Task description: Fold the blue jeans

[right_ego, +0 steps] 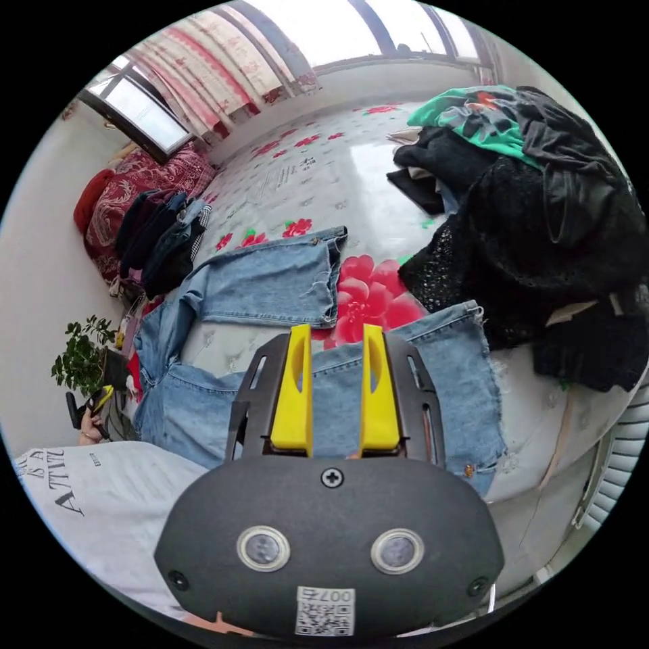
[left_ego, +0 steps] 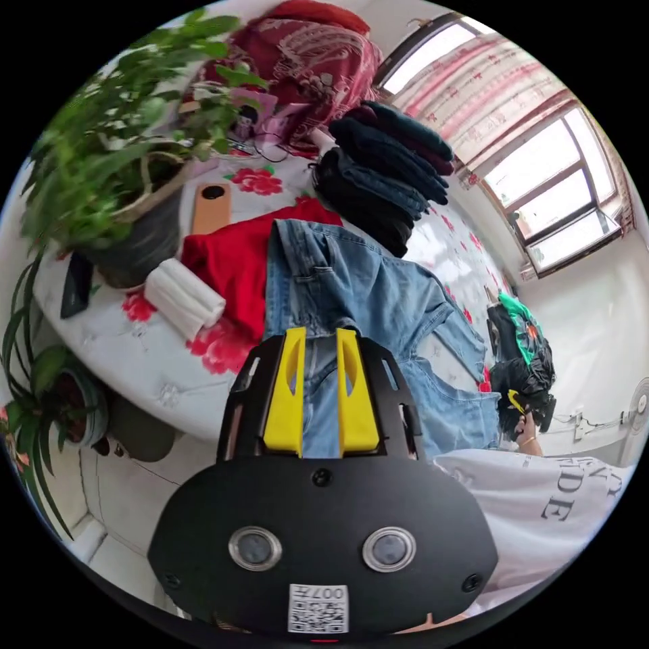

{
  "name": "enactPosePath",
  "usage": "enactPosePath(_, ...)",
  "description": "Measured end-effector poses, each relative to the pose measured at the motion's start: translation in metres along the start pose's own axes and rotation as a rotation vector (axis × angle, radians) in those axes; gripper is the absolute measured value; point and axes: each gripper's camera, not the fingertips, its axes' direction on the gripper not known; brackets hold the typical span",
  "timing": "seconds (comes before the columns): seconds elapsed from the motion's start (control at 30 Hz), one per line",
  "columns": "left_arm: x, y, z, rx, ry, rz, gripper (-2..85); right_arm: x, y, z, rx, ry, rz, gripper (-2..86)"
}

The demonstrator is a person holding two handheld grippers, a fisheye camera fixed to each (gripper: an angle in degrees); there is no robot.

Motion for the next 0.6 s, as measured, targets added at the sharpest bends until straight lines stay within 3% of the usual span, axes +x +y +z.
enactPosePath(0.27,0.084,-0.102,0.097,-0.150,-0.140,0.119,6.5,-0.080,-0.095,0.151,-0.284,0.017,-0.142,4.7)
enactPosePath(0.3,0.091,-0.114,0.110,-0.174,-0.165,0.137,6.2,-0.086,-0.096,0.150,-0.238,0.069,-0.155,3.8)
enactPosePath(0.33,0.094,-0.119,0.117,-0.186,-0.180,0.144,6.0,-0.101,-0.094,0.151,-0.180,0.185,-0.236,2.1)
enactPosePath(0.4,0.106,-0.138,0.141,-0.232,-0.219,0.181,4.5,-0.123,-0.091,0.163,-0.245,0.305,-0.473,0.9)
enactPosePath(0.47,0.111,-0.150,0.156,-0.259,-0.258,0.201,2.4,-0.134,-0.092,0.175,-0.349,0.550,-0.753,0.3)
enactPosePath(0.5,0.113,-0.157,0.168,-0.281,-0.288,0.212,1.4,-0.127,-0.097,0.183,-0.377,0.697,-0.770,0.2)
enactPosePath(0.53,0.114,-0.161,0.174,-0.297,-0.297,0.220,1.0,-0.098,-0.111,0.200,-0.444,1.012,-0.712,0.1)
enactPosePath(0.57,0.117,-0.168,0.182,-0.313,-0.304,0.240,0.7,-0.056,-0.131,0.209,-0.572,1.194,-0.559,0.0)
enactPosePath(0.6,0.120,-0.175,0.183,-0.308,-0.299,0.254,0.5,-0.037,-0.141,0.208,-0.639,1.205,-0.474,-0.1)
